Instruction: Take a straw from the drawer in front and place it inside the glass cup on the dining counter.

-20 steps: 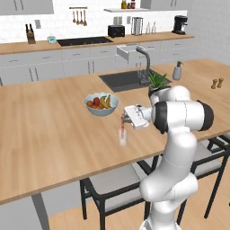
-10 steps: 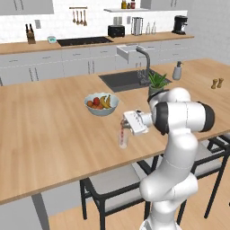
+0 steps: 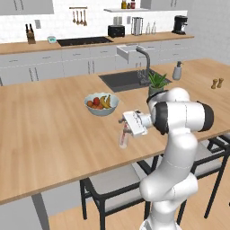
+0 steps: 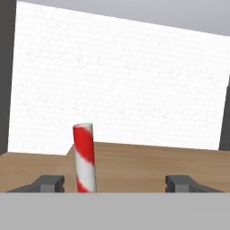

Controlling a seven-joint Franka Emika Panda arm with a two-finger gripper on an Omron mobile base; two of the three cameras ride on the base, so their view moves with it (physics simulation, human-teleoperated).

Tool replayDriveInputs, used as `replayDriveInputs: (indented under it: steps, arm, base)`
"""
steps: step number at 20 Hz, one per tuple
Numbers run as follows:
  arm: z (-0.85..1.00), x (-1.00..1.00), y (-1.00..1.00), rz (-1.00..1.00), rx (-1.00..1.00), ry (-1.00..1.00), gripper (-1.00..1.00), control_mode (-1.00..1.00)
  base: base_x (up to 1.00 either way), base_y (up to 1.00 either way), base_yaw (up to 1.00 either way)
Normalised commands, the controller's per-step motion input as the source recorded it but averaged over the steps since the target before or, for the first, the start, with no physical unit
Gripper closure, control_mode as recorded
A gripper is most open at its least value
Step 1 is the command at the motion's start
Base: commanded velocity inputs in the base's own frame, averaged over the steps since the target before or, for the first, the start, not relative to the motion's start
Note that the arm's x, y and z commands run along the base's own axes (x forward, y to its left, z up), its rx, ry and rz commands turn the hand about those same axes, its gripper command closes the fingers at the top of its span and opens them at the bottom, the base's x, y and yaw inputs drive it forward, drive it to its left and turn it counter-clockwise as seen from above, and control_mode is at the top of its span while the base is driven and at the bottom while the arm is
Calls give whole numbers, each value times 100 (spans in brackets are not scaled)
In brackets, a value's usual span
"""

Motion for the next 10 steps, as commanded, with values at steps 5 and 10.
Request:
replayDriveInputs:
  steps: [5, 10]
  arm:
    - [43, 0, 0, 0, -2, -16, -100, -100]
    - [56, -1, 0, -1, -5, -14, -100, -100]
  base:
    - [0, 0, 0]
    - [0, 0, 0]
